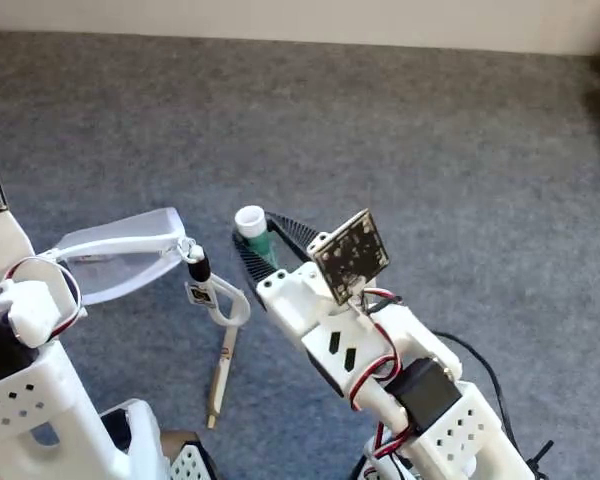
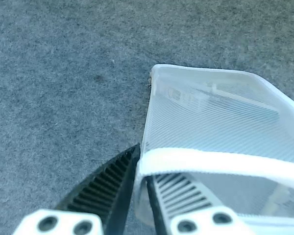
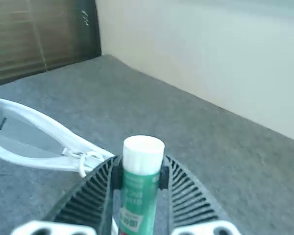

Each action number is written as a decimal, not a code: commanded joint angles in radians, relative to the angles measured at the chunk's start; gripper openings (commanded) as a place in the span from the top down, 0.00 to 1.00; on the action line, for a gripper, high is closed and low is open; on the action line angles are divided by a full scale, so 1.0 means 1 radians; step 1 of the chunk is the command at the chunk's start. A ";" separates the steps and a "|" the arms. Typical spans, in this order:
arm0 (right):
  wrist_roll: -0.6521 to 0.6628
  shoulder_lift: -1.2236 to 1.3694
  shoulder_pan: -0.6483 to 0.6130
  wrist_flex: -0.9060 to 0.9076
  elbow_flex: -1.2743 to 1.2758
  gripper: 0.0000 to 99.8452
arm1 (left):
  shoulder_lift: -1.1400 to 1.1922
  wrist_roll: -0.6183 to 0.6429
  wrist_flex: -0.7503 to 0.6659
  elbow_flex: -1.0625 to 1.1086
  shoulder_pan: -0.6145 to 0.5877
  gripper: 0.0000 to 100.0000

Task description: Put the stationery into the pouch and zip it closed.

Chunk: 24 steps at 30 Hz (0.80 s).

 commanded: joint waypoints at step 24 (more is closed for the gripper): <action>0.015 -0.015 -0.321 -0.314 -0.165 0.99 | 0.012 -0.005 -0.031 0.002 -0.010 0.99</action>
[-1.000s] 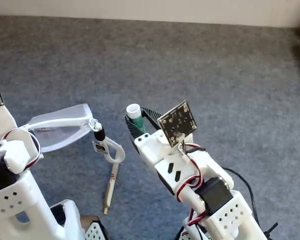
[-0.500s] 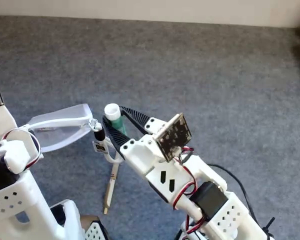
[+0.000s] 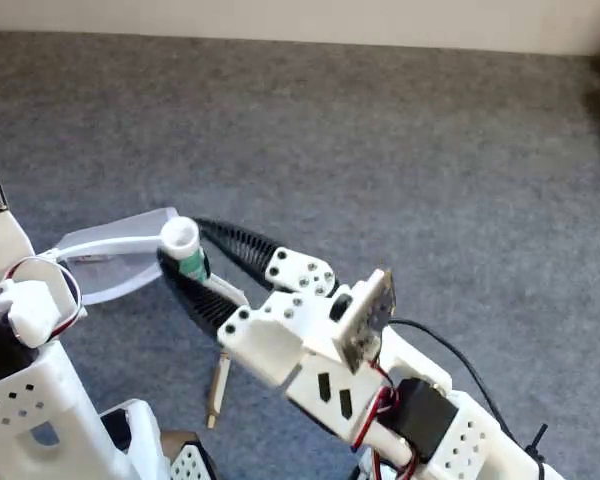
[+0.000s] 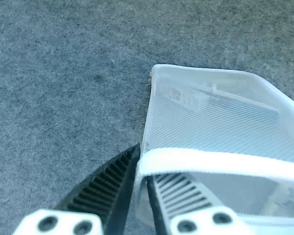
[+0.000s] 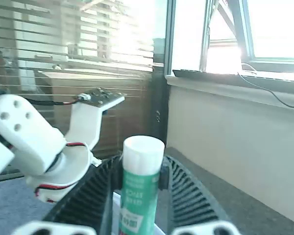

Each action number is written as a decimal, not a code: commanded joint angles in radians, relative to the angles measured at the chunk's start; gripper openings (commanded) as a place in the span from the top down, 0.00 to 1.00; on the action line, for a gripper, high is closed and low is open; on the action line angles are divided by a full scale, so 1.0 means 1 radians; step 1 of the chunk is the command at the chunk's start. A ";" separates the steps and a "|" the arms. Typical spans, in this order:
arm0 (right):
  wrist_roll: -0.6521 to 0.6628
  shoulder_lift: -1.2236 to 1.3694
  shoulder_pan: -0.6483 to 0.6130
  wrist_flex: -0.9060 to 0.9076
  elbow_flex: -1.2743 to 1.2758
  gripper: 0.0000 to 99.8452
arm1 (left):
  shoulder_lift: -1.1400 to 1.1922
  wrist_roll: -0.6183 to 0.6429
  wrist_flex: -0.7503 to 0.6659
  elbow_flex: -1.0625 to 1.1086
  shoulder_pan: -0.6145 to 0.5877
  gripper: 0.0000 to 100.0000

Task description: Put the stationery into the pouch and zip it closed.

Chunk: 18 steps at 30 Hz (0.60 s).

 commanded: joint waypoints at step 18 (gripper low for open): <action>0.017 0.211 -0.168 -0.352 -0.085 0.99 | 0.012 -0.005 -0.031 0.001 -0.010 0.99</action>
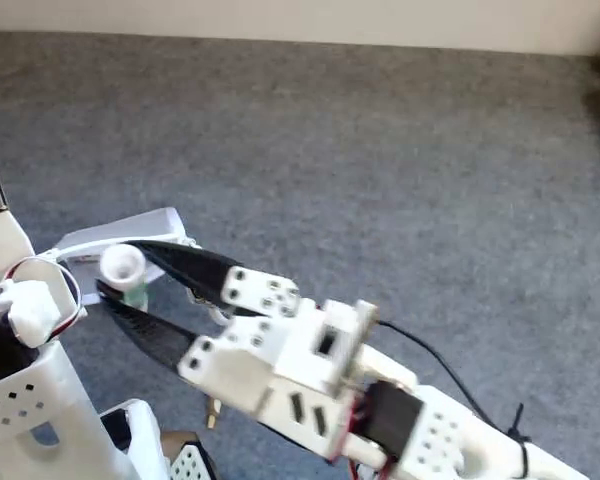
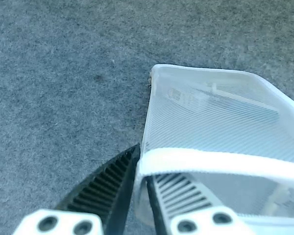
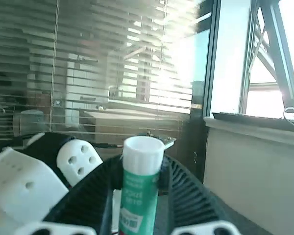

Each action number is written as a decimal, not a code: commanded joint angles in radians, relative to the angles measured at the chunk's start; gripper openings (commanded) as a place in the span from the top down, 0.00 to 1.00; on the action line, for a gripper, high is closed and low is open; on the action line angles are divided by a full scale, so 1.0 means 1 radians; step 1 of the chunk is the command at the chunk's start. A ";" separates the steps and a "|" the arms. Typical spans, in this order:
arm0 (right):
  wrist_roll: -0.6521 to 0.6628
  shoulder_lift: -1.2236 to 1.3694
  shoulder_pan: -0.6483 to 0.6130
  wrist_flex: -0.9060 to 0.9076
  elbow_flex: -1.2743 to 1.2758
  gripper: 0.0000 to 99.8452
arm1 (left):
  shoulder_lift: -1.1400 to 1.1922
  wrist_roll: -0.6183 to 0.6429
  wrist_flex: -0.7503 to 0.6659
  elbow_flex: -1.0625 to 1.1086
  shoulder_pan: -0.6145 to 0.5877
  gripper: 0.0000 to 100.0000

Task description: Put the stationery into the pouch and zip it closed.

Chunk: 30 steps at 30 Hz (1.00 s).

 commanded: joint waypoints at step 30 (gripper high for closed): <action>0.207 0.648 0.159 -0.453 -0.058 0.99 | 0.015 -0.005 -0.031 0.002 -0.013 0.99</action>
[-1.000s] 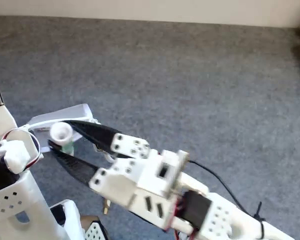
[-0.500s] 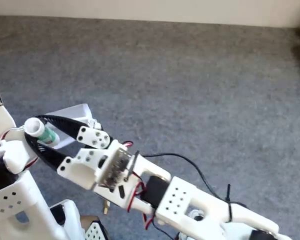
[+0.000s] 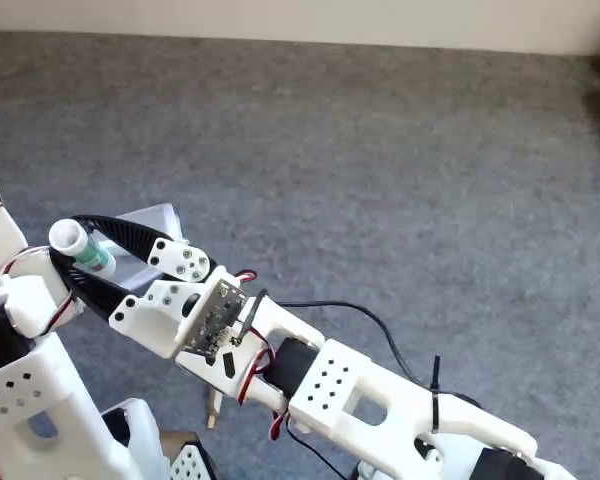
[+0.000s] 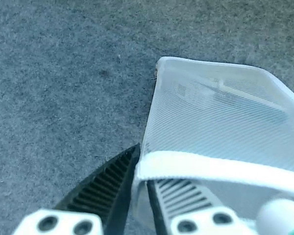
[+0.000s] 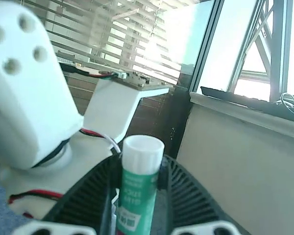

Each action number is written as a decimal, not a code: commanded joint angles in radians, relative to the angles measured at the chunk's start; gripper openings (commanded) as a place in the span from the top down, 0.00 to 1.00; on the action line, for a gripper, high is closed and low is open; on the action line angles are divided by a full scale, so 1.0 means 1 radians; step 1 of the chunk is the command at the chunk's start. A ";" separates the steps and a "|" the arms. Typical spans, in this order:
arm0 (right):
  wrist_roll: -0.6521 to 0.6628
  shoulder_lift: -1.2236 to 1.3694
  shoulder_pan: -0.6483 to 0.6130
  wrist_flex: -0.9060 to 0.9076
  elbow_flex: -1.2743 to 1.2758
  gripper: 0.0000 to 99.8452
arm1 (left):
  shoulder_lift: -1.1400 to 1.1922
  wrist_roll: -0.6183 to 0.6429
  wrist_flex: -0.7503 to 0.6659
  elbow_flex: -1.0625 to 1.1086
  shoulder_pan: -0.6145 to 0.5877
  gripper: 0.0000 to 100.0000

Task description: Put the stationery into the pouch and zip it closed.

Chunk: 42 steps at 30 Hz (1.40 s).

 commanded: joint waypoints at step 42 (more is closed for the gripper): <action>0.017 -0.266 0.004 0.150 -0.050 0.99 | 0.001 -0.011 -0.028 0.002 -0.012 0.99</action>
